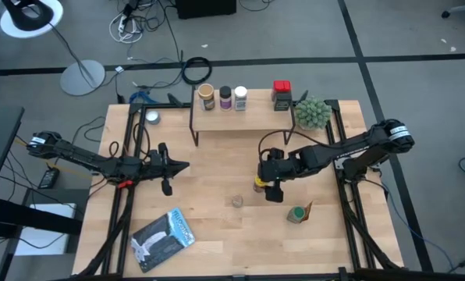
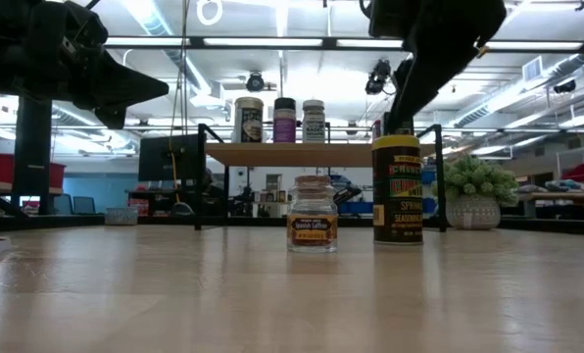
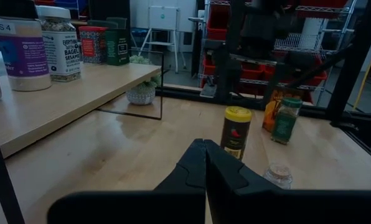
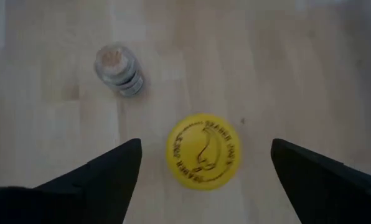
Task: Shelf spices
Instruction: Put the yellow seasoning bottle on the shelf
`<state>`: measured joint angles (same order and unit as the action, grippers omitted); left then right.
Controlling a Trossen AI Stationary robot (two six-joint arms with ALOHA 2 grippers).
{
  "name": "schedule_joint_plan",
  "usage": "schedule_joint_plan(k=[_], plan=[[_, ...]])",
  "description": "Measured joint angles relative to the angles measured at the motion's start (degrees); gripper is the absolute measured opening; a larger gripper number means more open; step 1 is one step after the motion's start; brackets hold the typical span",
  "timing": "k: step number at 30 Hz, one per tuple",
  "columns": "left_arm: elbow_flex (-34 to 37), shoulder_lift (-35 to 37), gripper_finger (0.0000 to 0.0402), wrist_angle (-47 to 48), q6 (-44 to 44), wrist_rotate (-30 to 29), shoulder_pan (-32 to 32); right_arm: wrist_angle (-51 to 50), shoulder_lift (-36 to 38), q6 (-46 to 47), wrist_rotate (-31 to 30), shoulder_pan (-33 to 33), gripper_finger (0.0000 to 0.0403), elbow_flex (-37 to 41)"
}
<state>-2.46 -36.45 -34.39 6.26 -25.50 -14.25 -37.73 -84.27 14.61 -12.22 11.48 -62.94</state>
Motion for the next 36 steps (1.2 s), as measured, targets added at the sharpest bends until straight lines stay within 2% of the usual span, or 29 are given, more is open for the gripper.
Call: schedule_joint_plan(k=[9,13,15,19,28,36], plan=[[0.0,0.0,0.0002,0.0,-0.2,0.0,0.0,3.5,0.0,0.7,-0.4,-0.7,0.0345,3.6],[0.0,0.0,0.0002,0.0,-0.2,0.0,0.0,6.5,0.0,2.6,2.6,-1.7,0.0345,6.0],[0.0,0.0,0.0002,0.0,-0.2,0.0,0.0,7.9,0.0,2.9,1.9,-1.7,0.0344,7.0],[0.0,0.0,0.0002,0.0,-0.2,-0.1,0.0,9.8,0.0,2.0,0.0,-1.7,0.0339,7.2],[0.0,0.0,0.0002,0.0,-0.1,-0.1,0.0,9.6,0.0,1.9,3.3,-2.9,0.0297,7.2],[0.0,0.0,0.0002,0.0,0.0,0.0,0.0,9.7,0.0,3.3,3.5,-3.9,0.0292,7.2]])
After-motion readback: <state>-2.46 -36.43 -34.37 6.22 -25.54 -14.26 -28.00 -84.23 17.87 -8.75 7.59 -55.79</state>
